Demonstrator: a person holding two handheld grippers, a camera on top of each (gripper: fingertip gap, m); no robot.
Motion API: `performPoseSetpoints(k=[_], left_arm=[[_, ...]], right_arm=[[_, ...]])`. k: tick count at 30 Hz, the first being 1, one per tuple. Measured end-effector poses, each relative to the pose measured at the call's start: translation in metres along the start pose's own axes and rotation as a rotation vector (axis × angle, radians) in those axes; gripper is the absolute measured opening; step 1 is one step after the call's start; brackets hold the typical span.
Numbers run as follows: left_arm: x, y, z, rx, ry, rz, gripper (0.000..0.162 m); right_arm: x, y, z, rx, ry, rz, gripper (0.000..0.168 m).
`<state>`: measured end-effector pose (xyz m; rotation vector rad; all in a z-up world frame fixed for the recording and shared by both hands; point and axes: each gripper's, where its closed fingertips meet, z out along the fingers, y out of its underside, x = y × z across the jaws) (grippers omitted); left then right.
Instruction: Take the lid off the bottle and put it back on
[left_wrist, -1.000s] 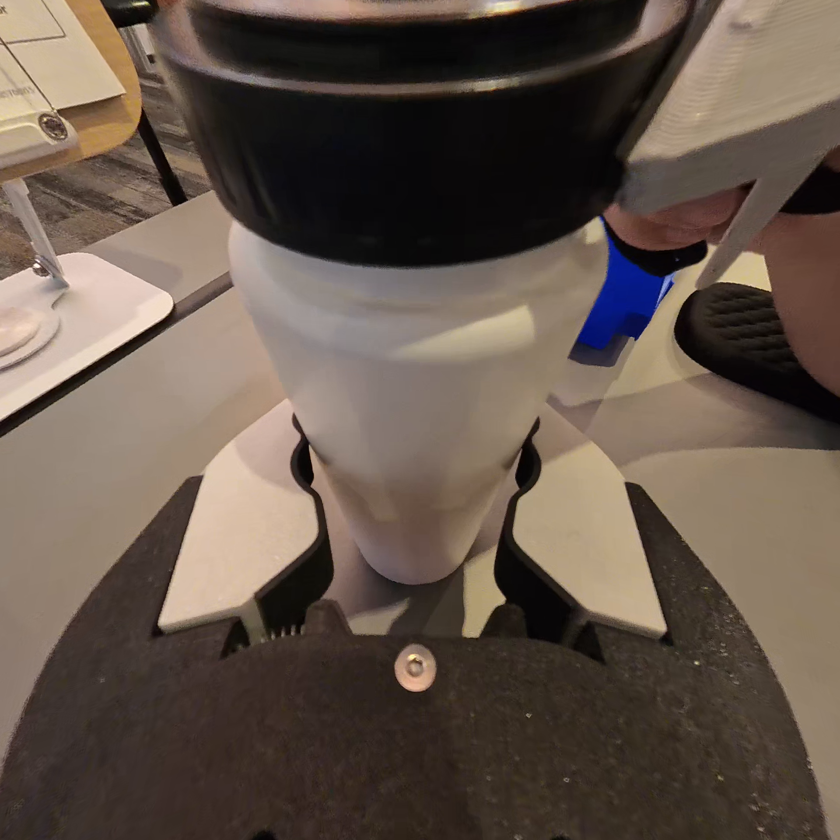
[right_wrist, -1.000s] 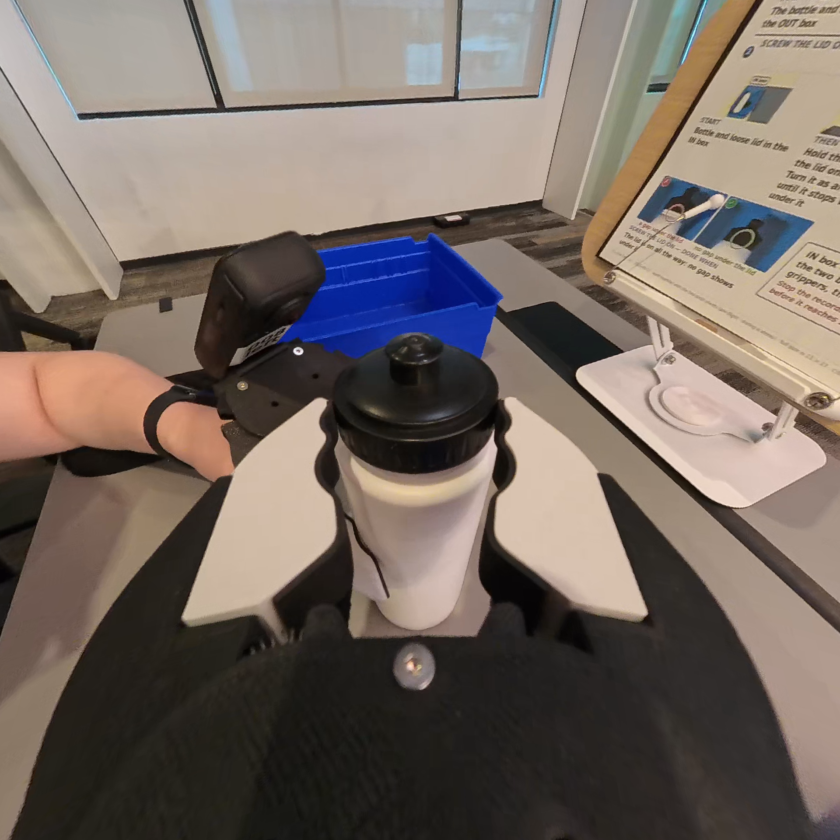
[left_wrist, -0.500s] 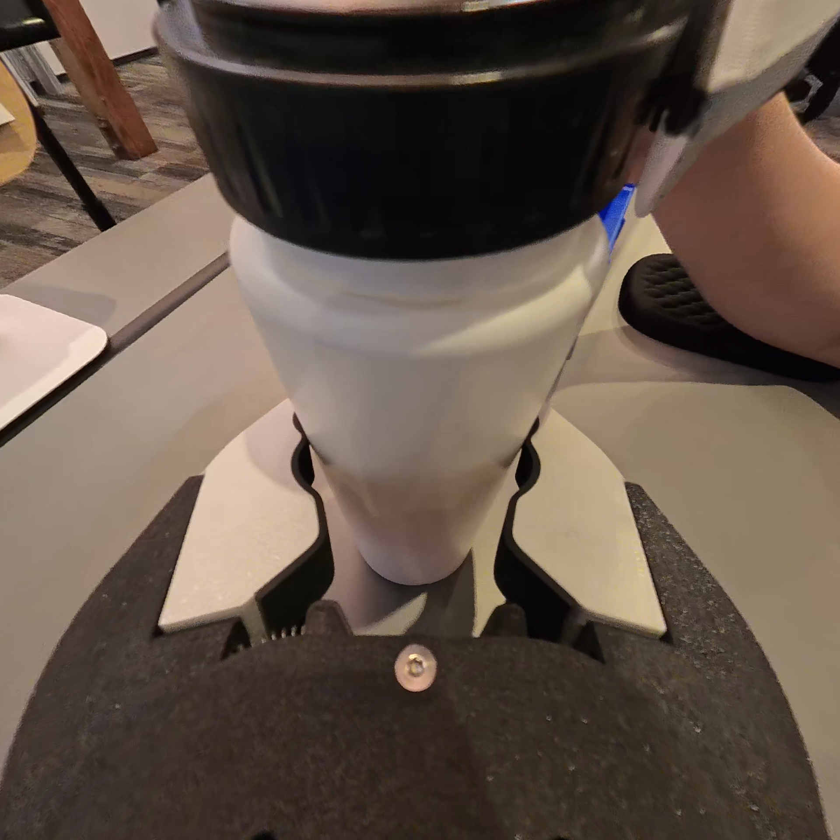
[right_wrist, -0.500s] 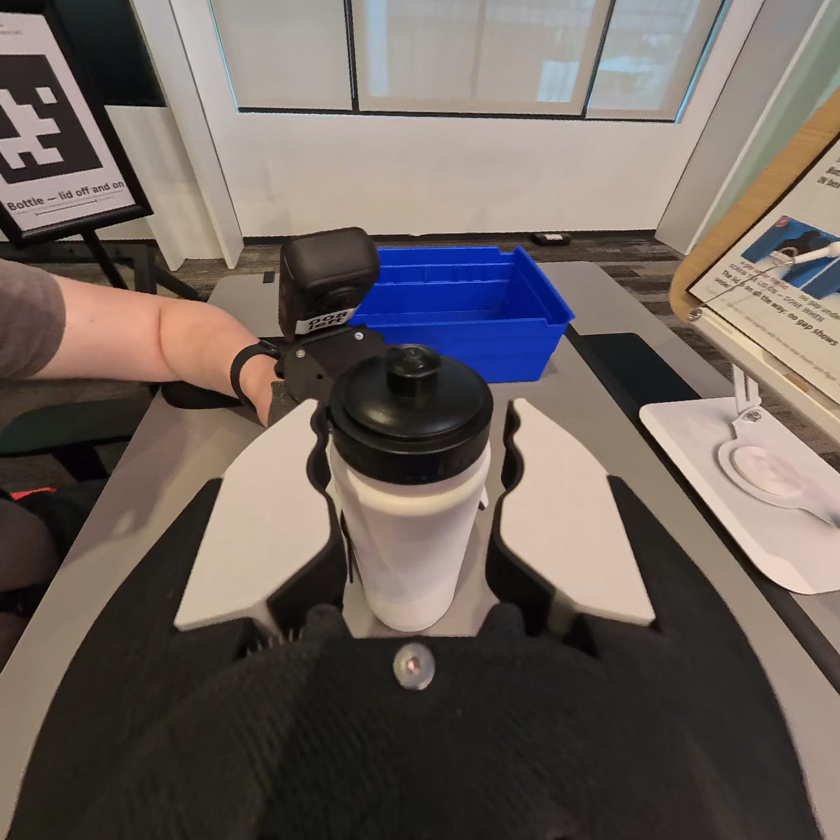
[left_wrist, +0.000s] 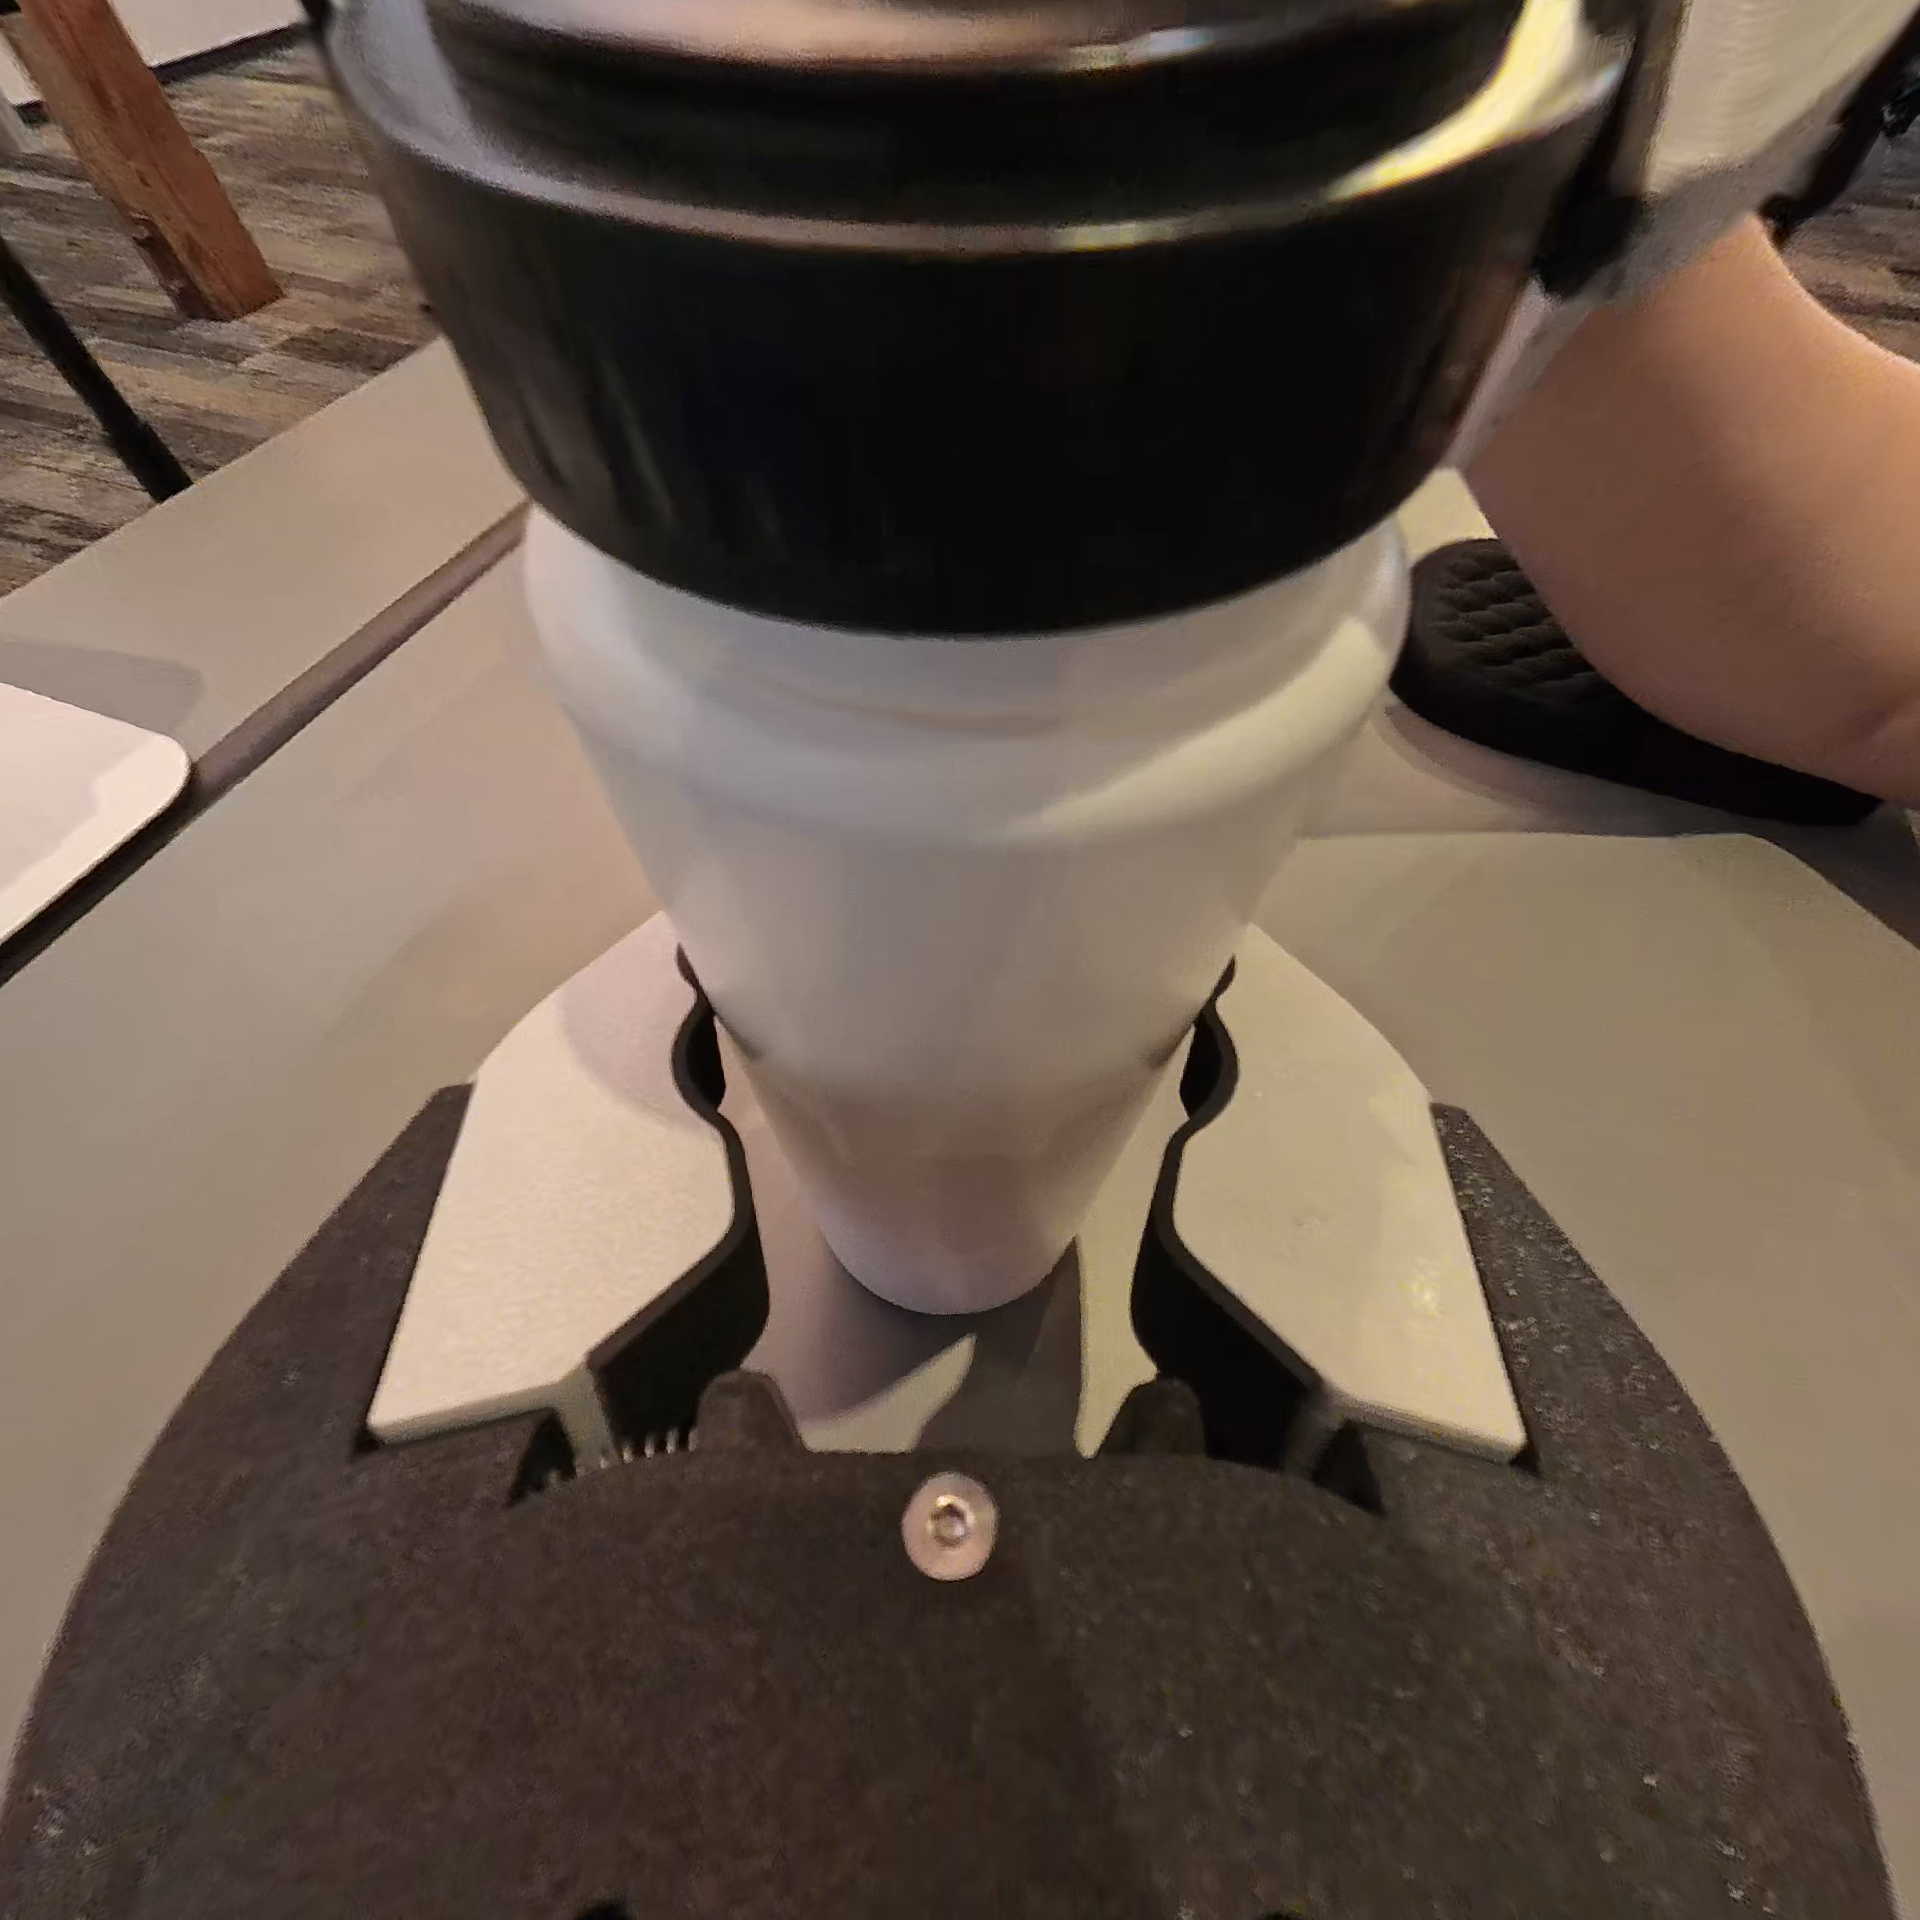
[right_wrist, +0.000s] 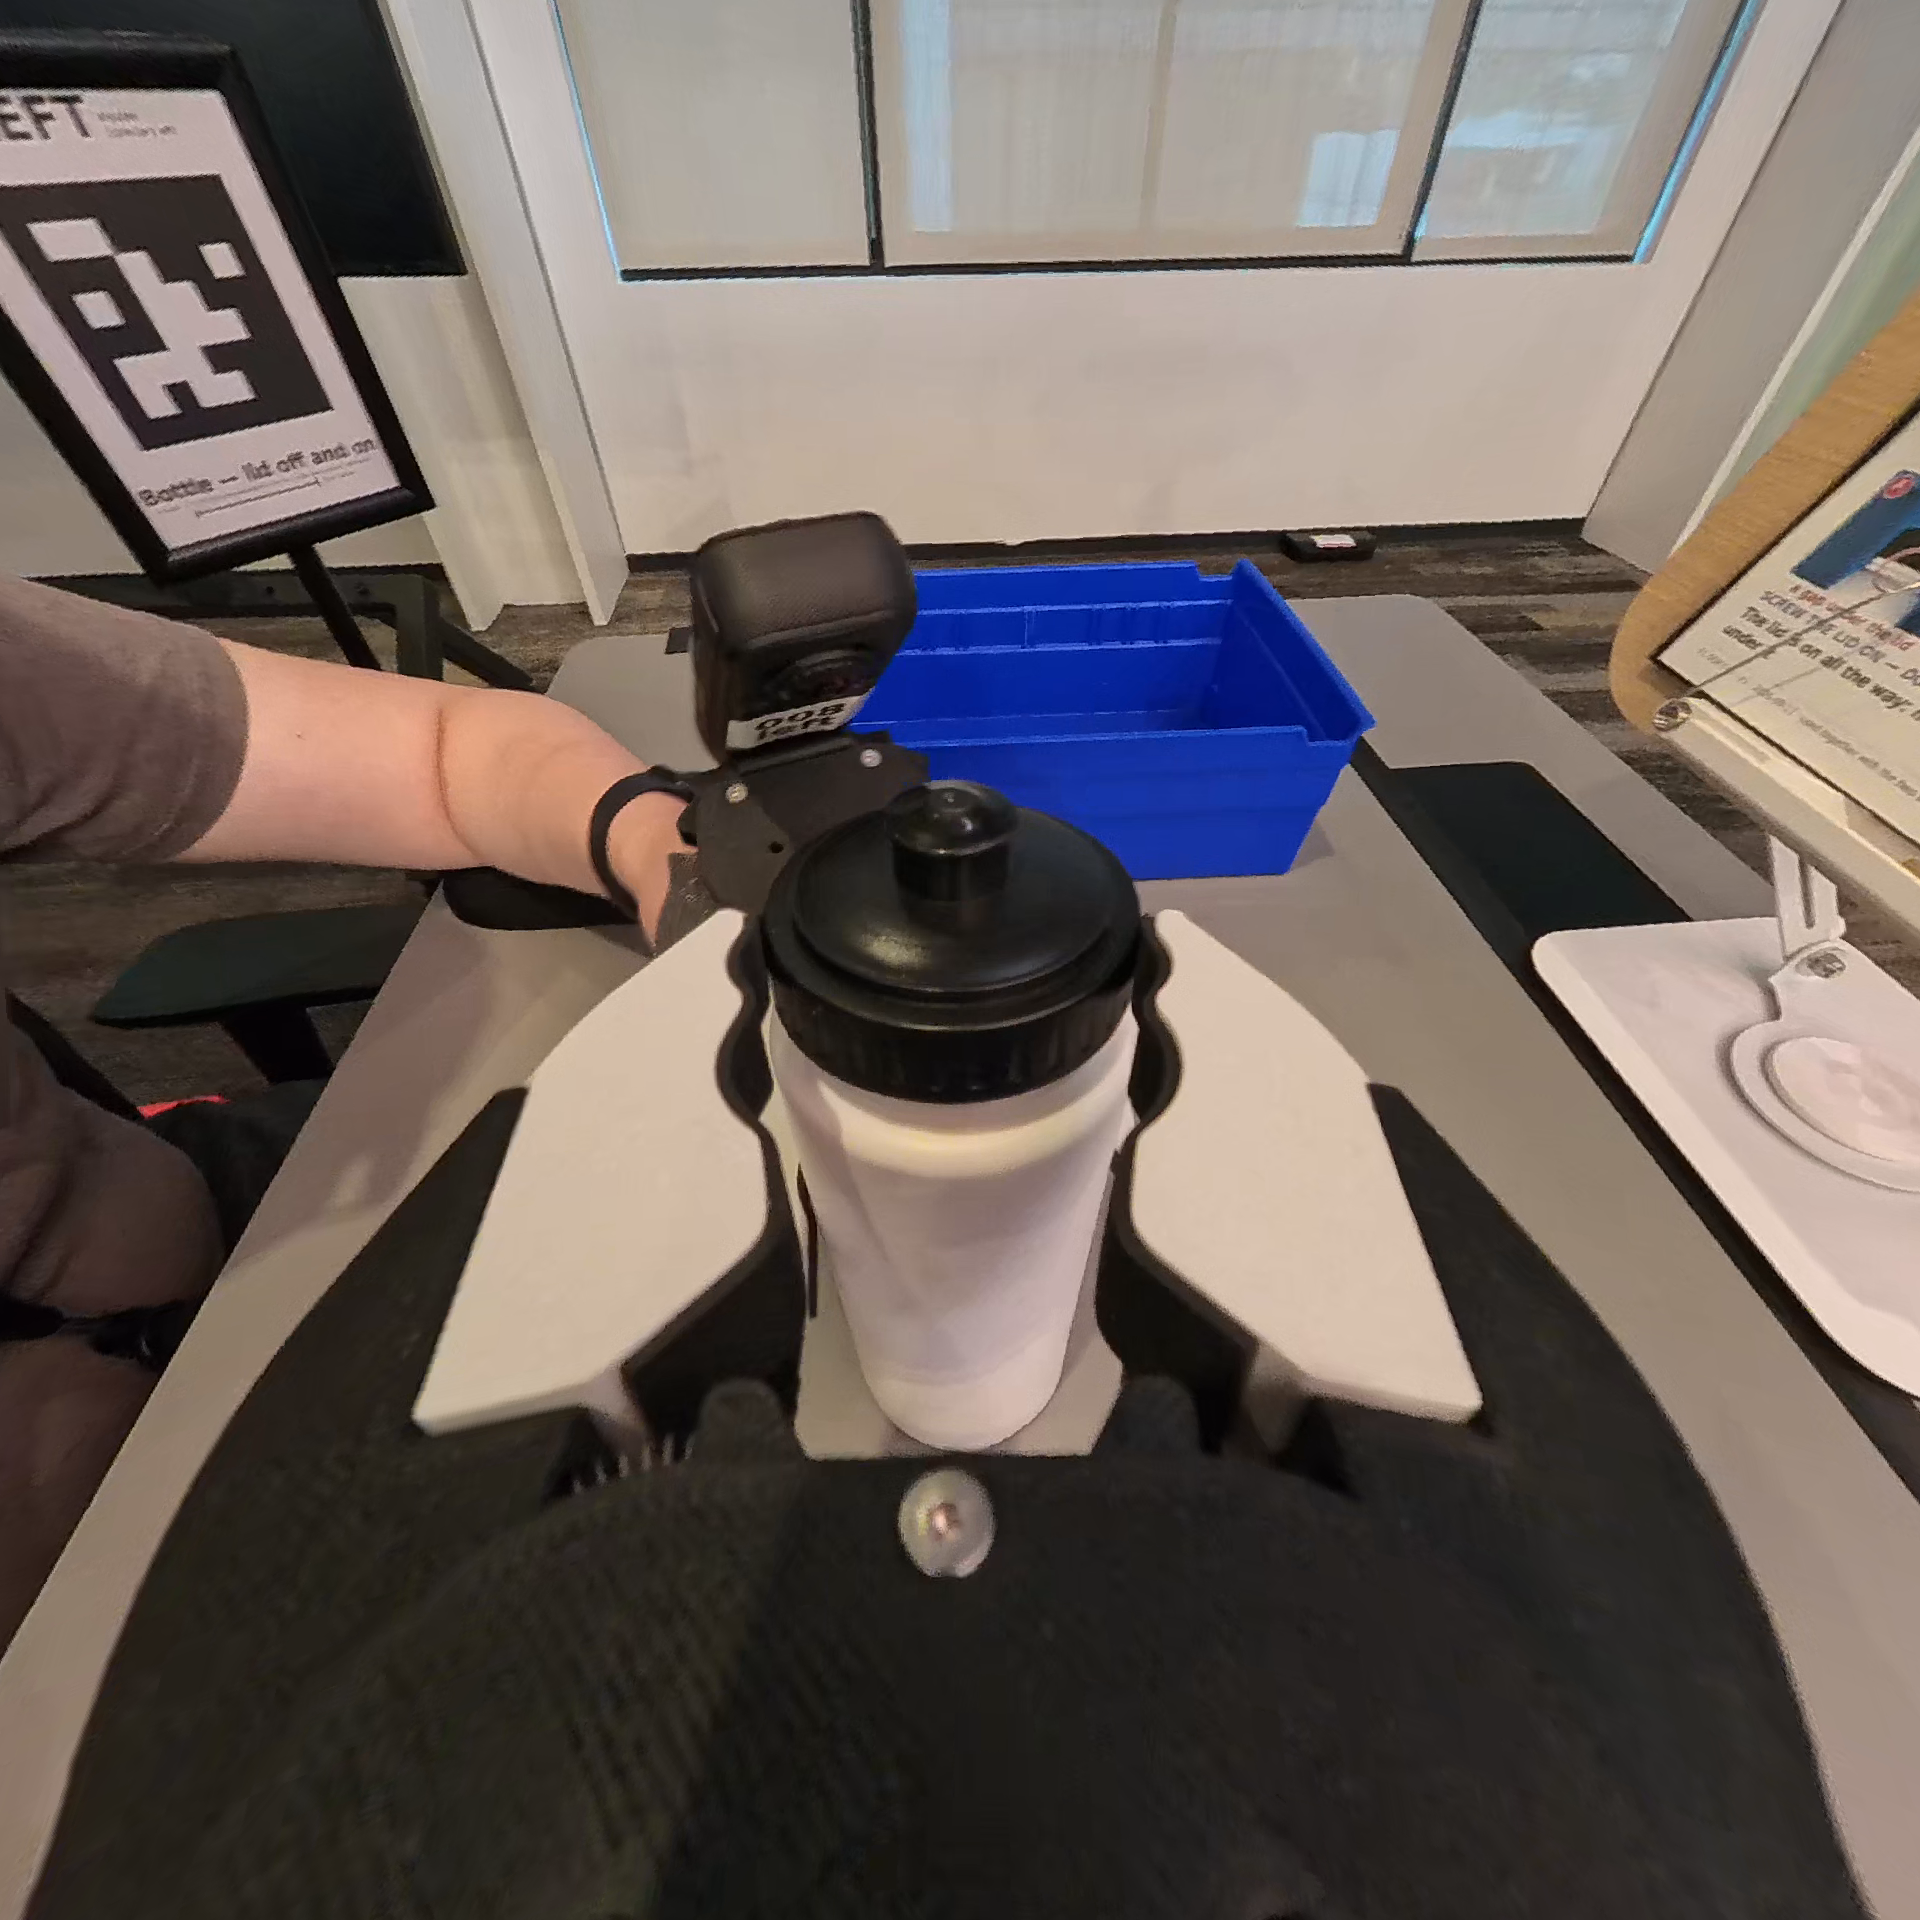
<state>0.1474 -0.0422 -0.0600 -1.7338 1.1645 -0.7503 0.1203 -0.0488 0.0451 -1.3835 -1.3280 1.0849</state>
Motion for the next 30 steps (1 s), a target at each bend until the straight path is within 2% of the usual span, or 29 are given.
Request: performPoseSetpoints(k=[6, 8, 11, 15, 20, 23, 30], left_arm=[[0.051, 0.000, -0.004, -0.028, 0.346, -0.033, 0.087], [0.060, 0.001, -0.004, -0.032, 0.400, -0.024, 0.087], [0.061, 0.001, -0.005, -0.031, 0.401, -0.007, 0.087], [0.052, 0.001, -0.003, -0.048, 0.358, -0.034, 0.087], [0.024, 0.004, -0.003, -0.078, 0.149, 0.079, 0.086], [0.019, 0.004, -0.002, -0.085, 0.107, 0.067, 0.087], [-0.016, 0.006, -0.007, -0.096, -0.089, 0.002, 0.087]], right_arm=[[-0.026, -0.001, -0.007, 0.030, -0.209, 0.025, 0.069], [-0.032, -0.001, -0.008, 0.039, -0.263, 0.033, 0.069], [-0.033, -0.001, -0.008, 0.045, -0.274, 0.043, 0.069], [-0.024, -0.001, -0.006, 0.034, -0.212, 0.066, 0.069], [-0.019, -0.001, -0.004, -0.008, -0.124, -0.006, 0.070], [-0.014, 0.000, -0.004, -0.001, -0.098, -0.007, 0.069], [0.014, -0.018, -0.003, 0.022, 0.225, 0.006, 0.082]])
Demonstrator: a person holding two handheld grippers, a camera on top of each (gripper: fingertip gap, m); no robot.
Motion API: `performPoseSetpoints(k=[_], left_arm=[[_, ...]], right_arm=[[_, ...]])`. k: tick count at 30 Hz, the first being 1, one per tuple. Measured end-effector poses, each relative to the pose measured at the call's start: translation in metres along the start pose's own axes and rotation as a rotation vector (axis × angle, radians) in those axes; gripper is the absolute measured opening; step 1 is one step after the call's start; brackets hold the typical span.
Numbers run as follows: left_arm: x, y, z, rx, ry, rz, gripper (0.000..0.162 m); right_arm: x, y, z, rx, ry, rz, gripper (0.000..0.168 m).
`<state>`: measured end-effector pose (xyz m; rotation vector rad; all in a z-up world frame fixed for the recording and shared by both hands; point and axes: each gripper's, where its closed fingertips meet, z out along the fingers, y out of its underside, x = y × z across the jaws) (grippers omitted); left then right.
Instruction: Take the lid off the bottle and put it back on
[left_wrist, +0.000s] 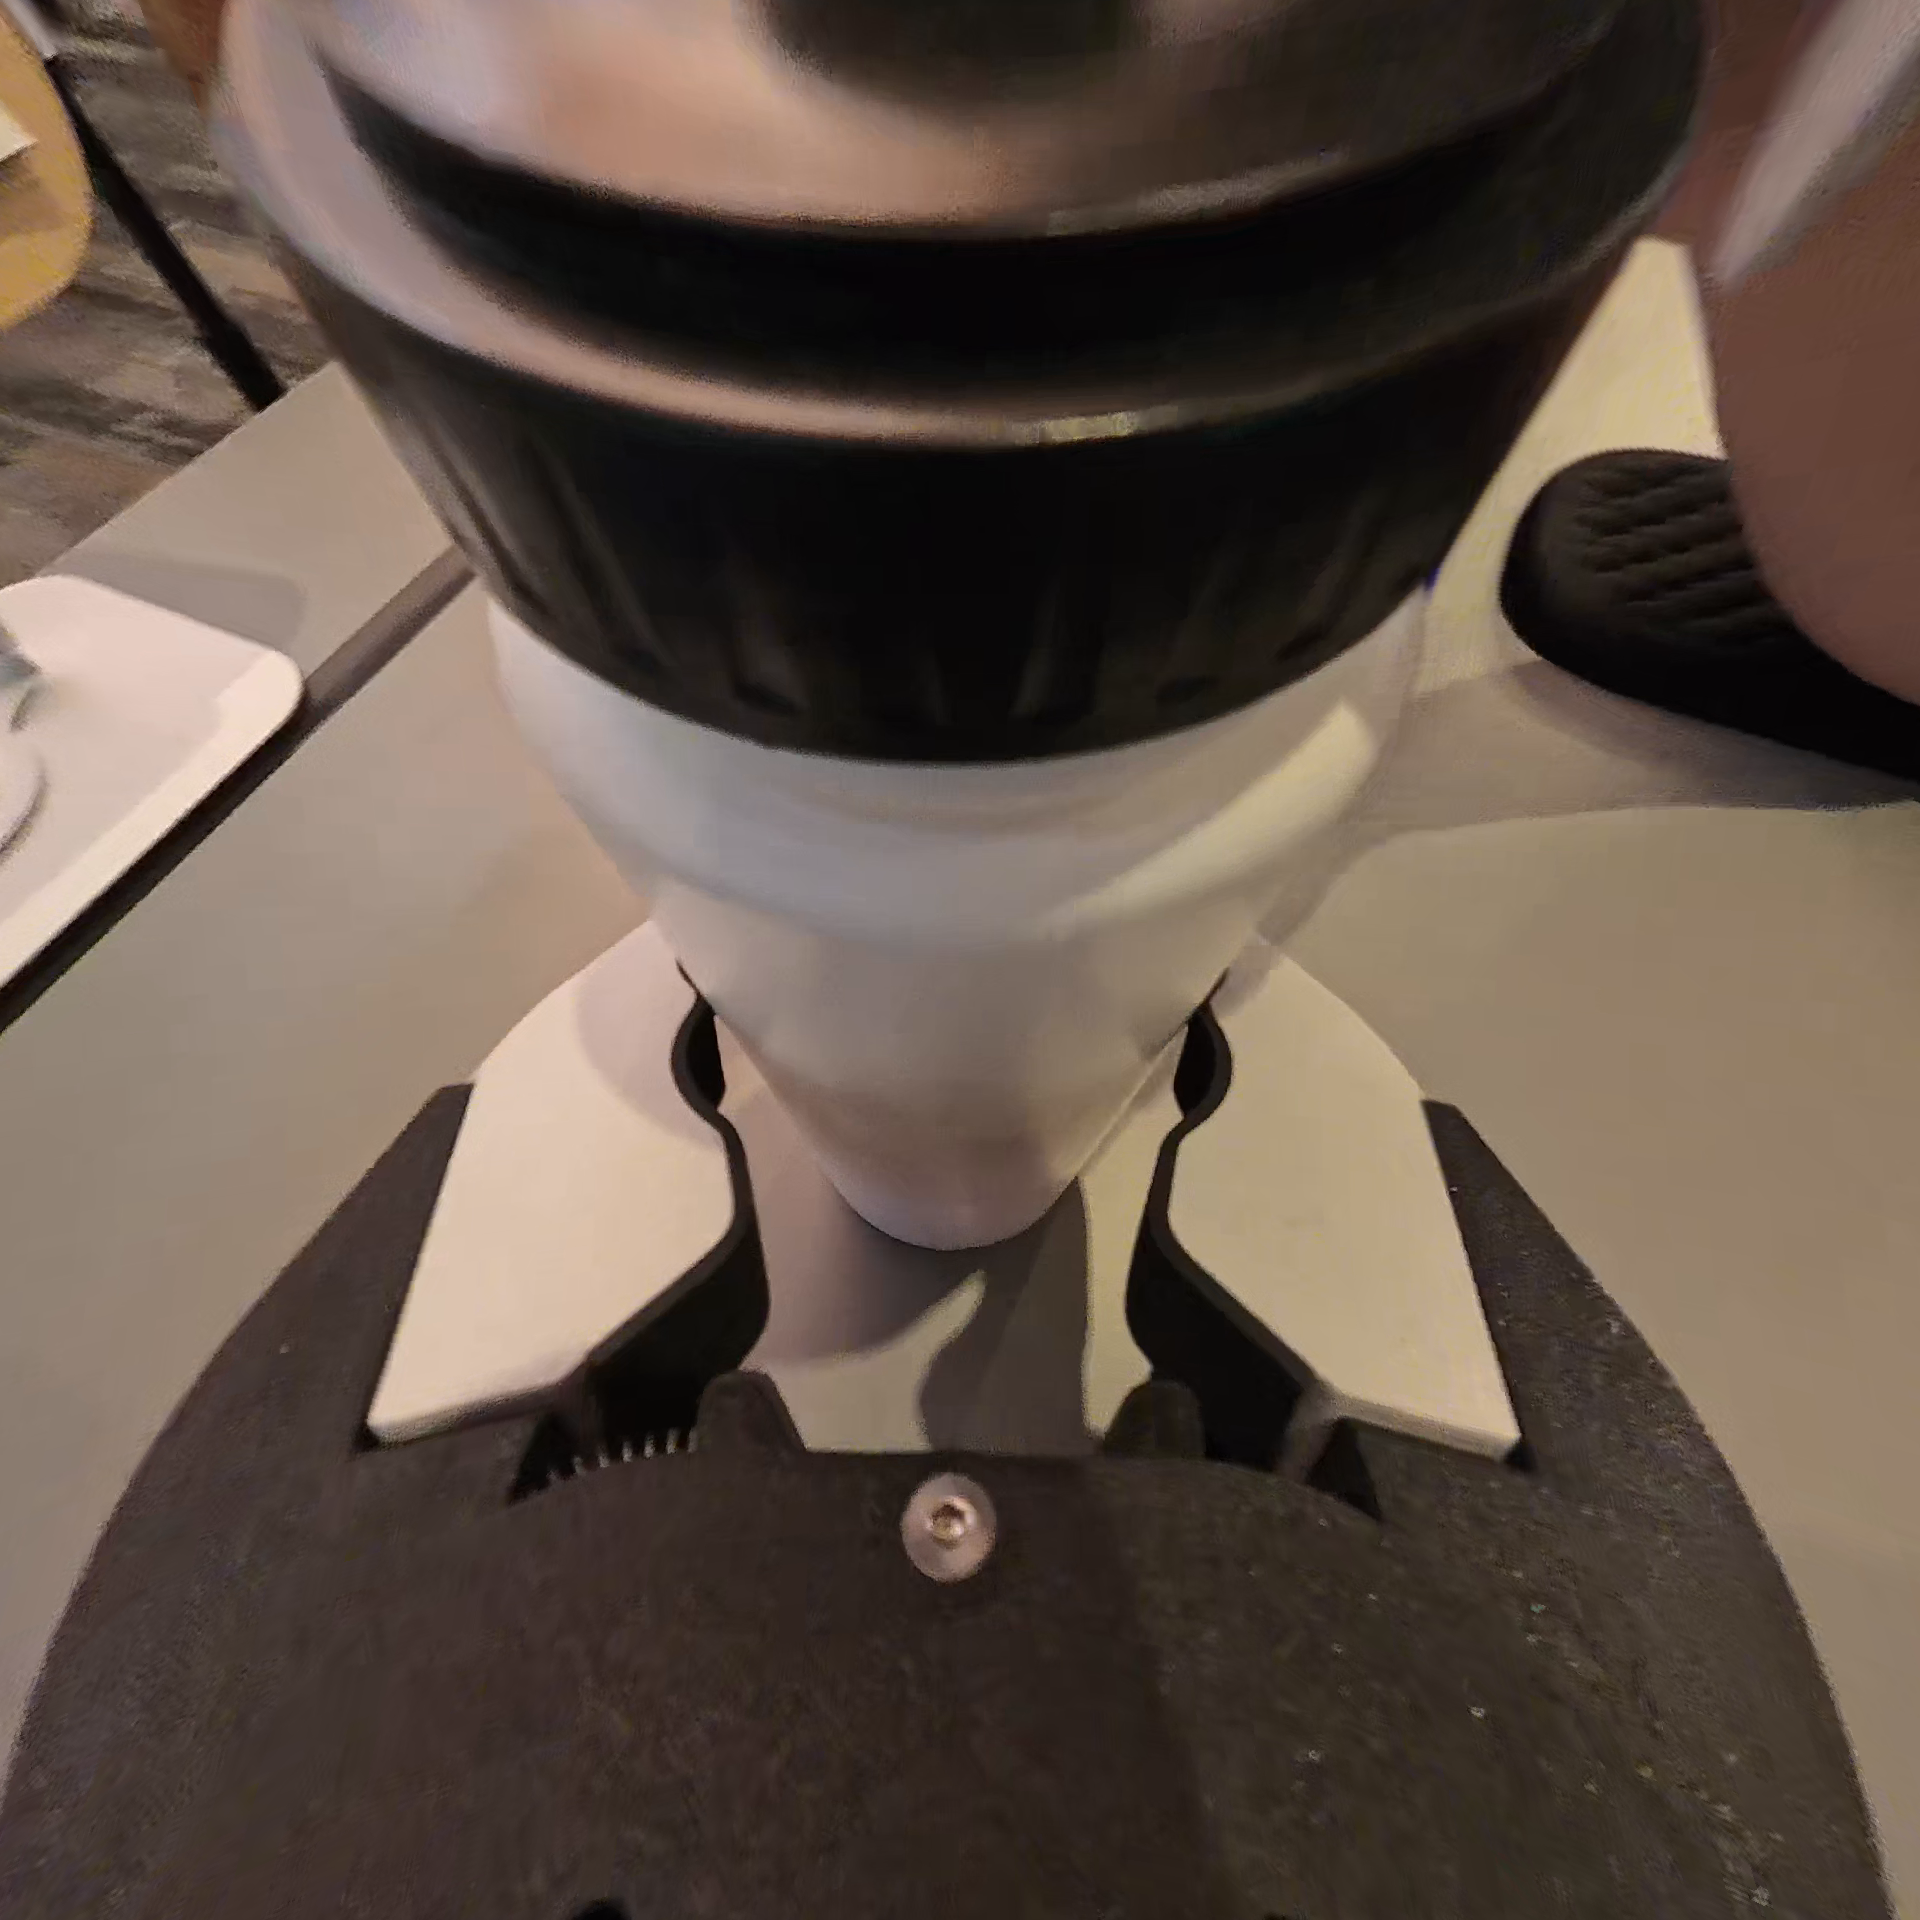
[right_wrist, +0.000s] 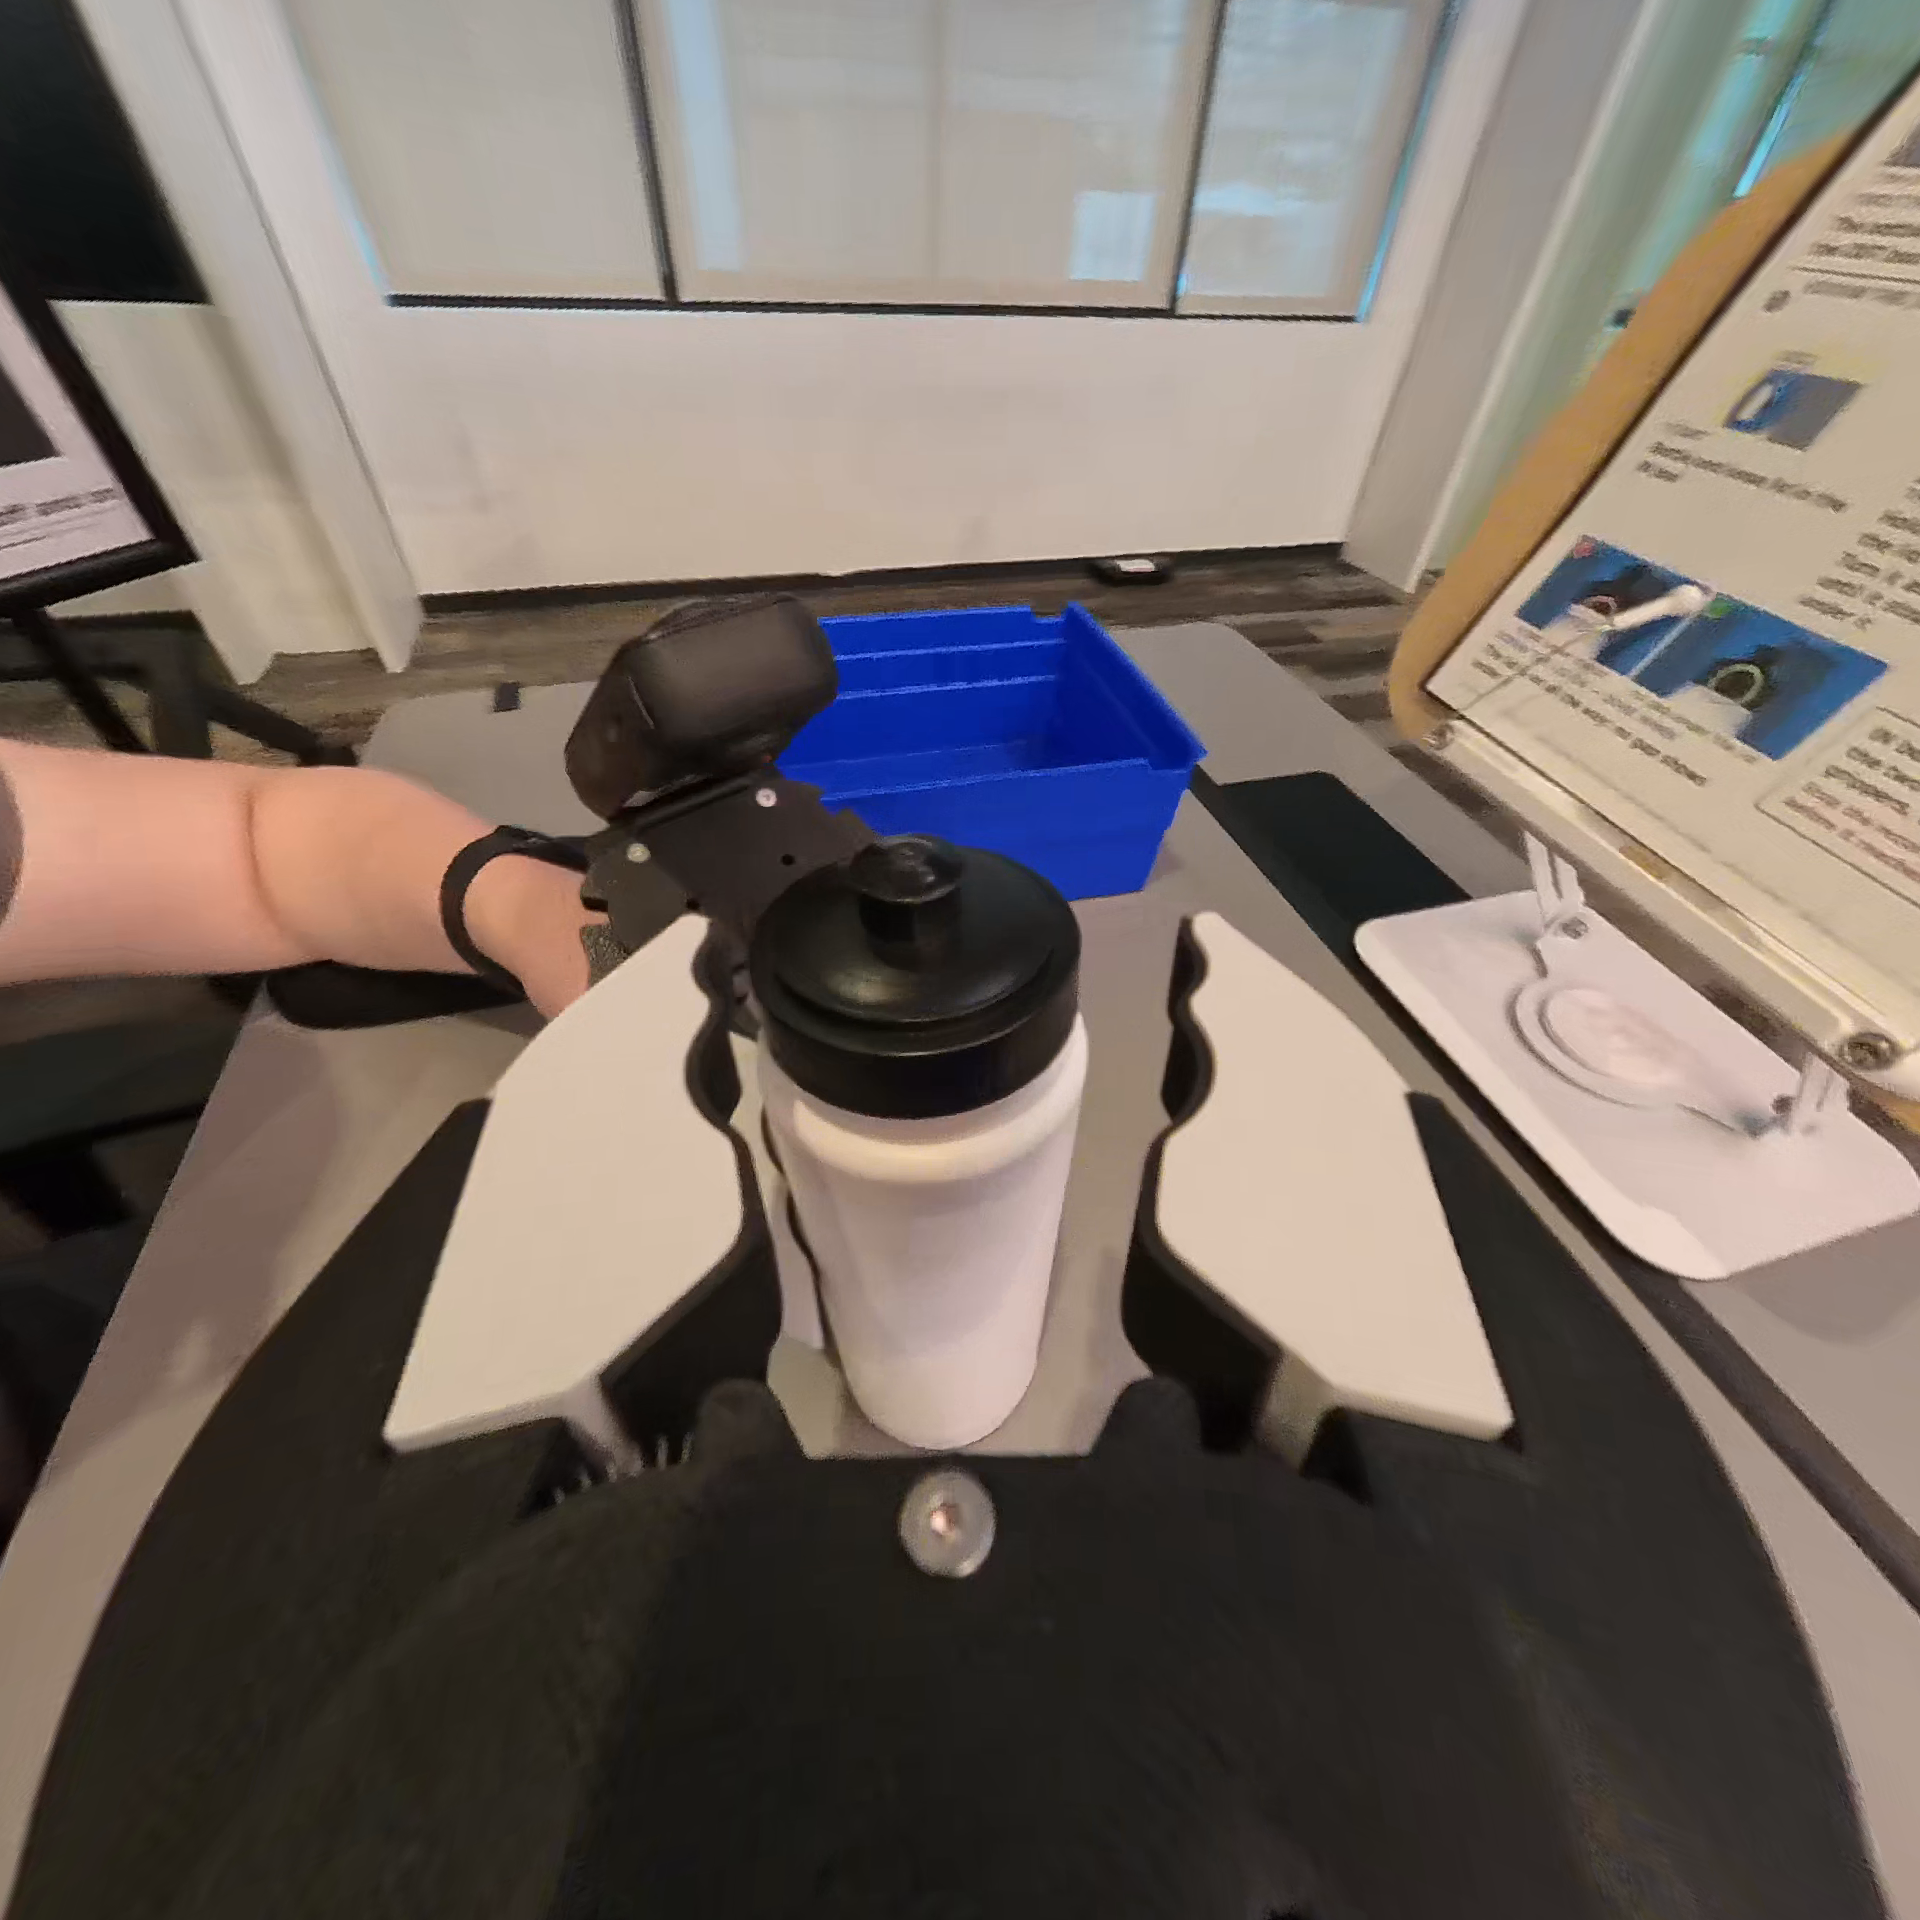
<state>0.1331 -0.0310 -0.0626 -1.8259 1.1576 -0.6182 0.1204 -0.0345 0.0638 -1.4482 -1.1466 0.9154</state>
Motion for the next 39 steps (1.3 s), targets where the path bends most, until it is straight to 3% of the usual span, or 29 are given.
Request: performPoseSetpoints(k=[8, 9, 16, 22, 29, 39], left_arm=[[-0.010, 0.002, -0.002, -0.013, -0.075, -0.045, 0.087], [-0.009, 0.002, -0.001, -0.013, -0.076, -0.044, 0.087], [-0.006, 0.001, -0.001, -0.008, -0.032, -0.038, 0.087], [-0.001, 0.001, 0.000, -0.002, 0.012, -0.012, 0.087], [0.000, 0.001, 0.000, -0.006, 0.004, -0.002, 0.087], [0.007, 0.000, 0.001, 0.006, 0.060, 0.030, 0.087]], right_arm=[[0.001, 0.016, 0.017, -0.108, 0.148, 0.032, 0.082], [0.001, 0.017, 0.018, -0.108, 0.142, 0.036, 0.072], [0.000, 0.018, 0.016, -0.086, 0.058, 0.066, 0.069], [-0.002, 0.012, 0.010, 0.028, -0.149, 0.254, 0.069], [-0.006, 0.018, 0.010, -0.009, -0.152, 0.086, 0.069], [-0.012, 0.018, 0.005, 0.009, -0.216, 0.020, 0.069]])
